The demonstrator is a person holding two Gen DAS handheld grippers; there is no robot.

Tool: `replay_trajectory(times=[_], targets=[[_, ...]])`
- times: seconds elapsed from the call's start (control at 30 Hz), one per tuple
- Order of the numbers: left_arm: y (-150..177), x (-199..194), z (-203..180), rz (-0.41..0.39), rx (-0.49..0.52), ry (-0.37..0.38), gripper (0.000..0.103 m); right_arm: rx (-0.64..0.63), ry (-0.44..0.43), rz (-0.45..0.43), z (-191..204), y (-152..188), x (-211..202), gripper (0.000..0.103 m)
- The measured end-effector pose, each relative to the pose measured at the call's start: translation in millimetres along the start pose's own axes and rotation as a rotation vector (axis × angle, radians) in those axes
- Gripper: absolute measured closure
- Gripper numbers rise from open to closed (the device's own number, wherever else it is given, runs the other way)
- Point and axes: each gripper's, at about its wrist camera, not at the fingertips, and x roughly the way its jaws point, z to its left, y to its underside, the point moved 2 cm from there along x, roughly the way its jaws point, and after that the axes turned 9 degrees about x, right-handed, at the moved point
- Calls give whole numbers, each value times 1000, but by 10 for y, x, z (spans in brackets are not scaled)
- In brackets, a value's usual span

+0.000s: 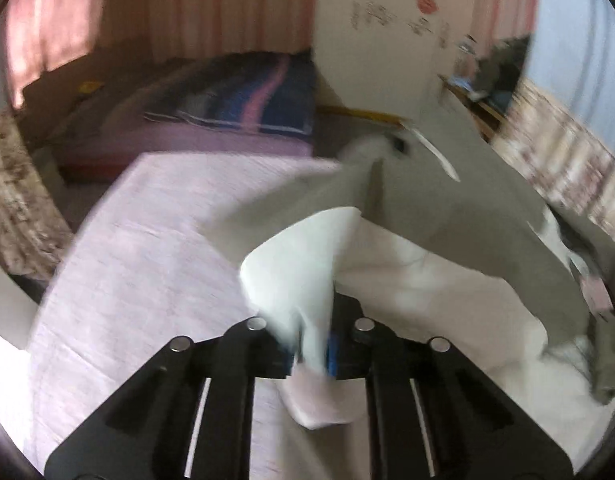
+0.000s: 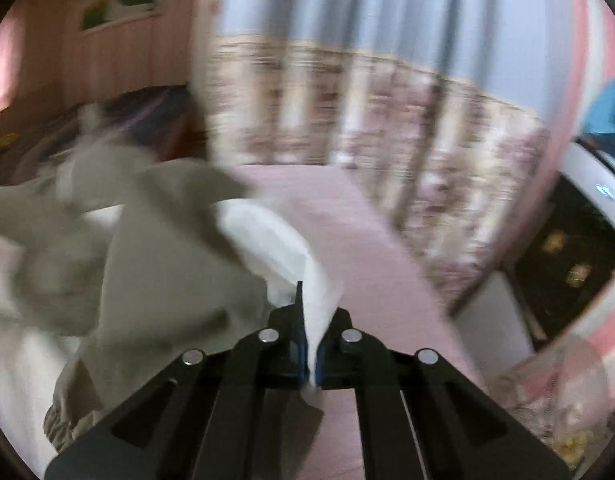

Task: Fold large clothes

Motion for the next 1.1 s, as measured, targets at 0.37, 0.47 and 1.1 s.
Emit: replay_trajectory(times=[0.37, 0.47, 1.1], targets=[[343, 219, 1243, 88, -106, -275, 90, -29, 116, 184, -636, 327, 478, 83], [510, 148, 1620, 128, -203, -272, 86, -9, 168, 134, -751, 199, 210, 19], [-968, 582, 74, 114, -93, 104, 3, -186, -358, 87, 1890, -1079, 807, 10]])
